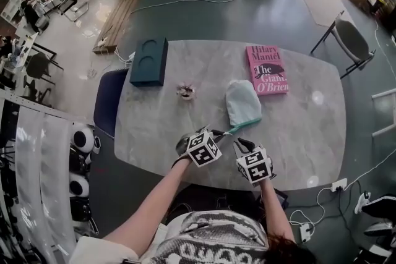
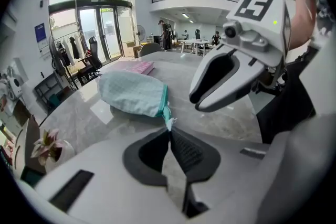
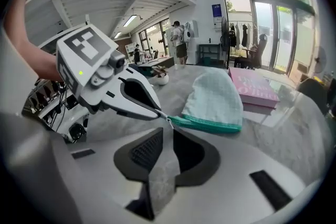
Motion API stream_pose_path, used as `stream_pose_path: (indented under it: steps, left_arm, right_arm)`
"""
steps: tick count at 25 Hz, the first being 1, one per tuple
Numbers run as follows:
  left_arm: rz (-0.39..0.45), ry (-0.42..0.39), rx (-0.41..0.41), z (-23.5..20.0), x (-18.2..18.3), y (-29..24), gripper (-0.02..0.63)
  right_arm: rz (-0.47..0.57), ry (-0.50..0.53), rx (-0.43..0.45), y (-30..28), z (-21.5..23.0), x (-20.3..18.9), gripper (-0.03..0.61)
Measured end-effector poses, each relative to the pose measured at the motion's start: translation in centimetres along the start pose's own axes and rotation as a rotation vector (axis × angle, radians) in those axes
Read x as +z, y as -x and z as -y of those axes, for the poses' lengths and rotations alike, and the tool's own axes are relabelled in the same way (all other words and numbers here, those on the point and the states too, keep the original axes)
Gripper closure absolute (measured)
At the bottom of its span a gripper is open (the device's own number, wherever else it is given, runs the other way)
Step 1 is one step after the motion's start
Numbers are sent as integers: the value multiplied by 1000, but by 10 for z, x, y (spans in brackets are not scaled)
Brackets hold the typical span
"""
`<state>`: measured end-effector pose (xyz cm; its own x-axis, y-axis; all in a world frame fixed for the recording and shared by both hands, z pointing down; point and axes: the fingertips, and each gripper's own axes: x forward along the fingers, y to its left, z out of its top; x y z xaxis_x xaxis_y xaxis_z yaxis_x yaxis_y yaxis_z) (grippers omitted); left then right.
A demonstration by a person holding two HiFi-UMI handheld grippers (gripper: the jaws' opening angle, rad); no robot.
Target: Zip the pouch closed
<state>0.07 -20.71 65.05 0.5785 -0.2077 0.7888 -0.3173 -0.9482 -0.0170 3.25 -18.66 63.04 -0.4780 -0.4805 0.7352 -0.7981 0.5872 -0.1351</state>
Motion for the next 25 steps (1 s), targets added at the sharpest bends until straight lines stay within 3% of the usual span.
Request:
stream_pose_path:
  steps: [12, 16, 25]
  left_arm:
    - [46, 69, -6, 22, -6, 15, 592]
    - [57, 89, -4, 25, -8, 16, 592]
    - [93, 174, 7, 24, -6, 18, 594]
  right_arm:
    - [-104, 16, 5, -35, -18, -14, 489]
    - [-98, -5, -8, -34, -19, -16, 544]
    - [-89, -81, -8, -31, -22, -17, 568]
